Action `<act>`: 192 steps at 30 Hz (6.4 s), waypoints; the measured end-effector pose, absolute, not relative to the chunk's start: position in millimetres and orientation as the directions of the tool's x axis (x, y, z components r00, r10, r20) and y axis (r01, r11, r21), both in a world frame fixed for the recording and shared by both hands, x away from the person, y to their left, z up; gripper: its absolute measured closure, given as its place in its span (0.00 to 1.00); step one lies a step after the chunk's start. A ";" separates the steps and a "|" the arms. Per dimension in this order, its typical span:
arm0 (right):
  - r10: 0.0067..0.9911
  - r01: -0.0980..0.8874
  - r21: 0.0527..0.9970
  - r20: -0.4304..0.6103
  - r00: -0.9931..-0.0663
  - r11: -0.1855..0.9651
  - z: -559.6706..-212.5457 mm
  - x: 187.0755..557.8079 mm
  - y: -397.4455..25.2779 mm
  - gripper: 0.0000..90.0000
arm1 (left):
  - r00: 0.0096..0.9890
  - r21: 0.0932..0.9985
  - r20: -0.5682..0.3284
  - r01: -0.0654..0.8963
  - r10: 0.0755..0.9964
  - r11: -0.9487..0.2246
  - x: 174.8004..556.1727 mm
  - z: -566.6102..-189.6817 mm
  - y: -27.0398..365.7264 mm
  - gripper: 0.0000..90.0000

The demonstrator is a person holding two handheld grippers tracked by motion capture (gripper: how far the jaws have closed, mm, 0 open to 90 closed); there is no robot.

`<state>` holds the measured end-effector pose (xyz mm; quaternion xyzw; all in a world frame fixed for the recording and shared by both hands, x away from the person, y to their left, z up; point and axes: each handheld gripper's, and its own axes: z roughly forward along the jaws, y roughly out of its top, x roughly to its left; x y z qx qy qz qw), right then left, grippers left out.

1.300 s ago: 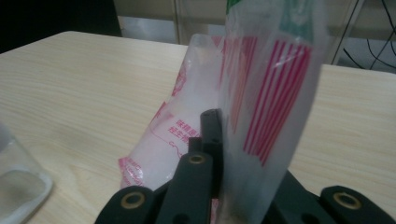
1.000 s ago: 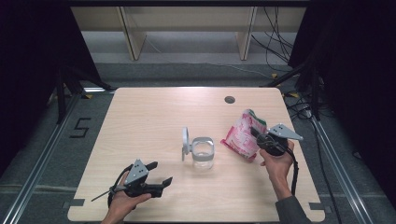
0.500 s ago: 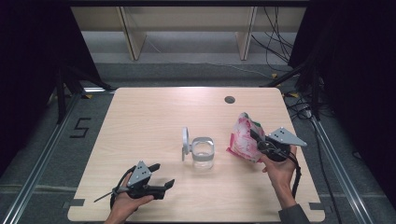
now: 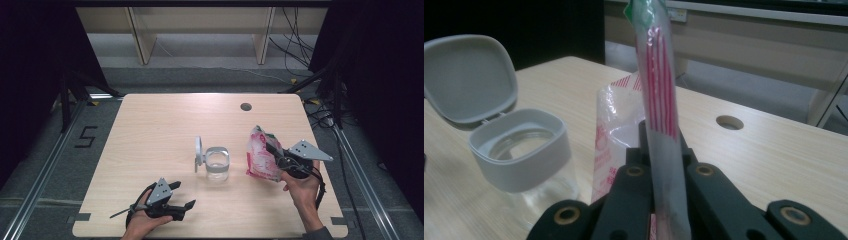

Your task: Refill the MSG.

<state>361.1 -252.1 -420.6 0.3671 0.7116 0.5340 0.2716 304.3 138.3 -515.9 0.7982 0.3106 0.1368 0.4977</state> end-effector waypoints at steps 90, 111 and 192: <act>0.697 0.181 0.972 0.026 -0.716 0.149 -354.9 354.4 -192.3 1.00 | 0.710 0.968 -0.010 0.184 0.704 -0.171 314.6 -510.8 -38.3 0.86; 0.690 0.198 0.963 0.019 -0.723 0.181 -351.4 363.7 -177.5 1.00 | 0.697 0.971 -0.058 0.207 0.715 -0.123 319.7 -509.5 -48.4 0.86; 0.661 0.195 0.935 -0.053 -0.748 0.295 -355.8 392.8 -141.8 1.00 | 0.705 0.979 -0.124 0.201 0.698 -0.029 334.6 -511.9 -67.3 0.88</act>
